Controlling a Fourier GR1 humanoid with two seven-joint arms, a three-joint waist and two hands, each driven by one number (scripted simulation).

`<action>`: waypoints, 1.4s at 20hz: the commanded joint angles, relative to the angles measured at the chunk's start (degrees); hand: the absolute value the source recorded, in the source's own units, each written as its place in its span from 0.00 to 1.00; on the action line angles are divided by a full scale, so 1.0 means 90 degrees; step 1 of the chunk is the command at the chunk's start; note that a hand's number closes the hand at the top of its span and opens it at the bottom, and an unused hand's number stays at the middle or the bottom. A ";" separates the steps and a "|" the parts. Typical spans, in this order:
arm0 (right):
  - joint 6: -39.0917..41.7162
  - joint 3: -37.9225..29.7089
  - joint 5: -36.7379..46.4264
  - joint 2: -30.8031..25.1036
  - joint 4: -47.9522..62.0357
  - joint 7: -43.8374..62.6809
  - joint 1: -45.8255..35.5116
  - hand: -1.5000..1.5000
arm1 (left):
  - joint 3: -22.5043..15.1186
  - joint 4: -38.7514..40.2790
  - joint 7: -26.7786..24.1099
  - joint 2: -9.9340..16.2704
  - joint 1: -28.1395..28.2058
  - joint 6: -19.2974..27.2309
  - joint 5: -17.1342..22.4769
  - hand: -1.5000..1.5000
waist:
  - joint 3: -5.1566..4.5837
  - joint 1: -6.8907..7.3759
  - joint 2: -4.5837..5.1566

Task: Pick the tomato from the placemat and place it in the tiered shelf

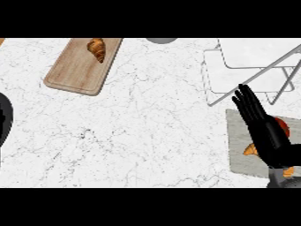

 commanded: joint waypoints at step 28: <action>-0.2597 -0.2950 0.2088 -0.1024 -0.3749 0.1995 0.5192 0.00 | -0.0441 0.0575 0.1954 -0.1082 -0.0606 -0.1834 0.1647 0.50 | 0.0088 0.0022 0.0064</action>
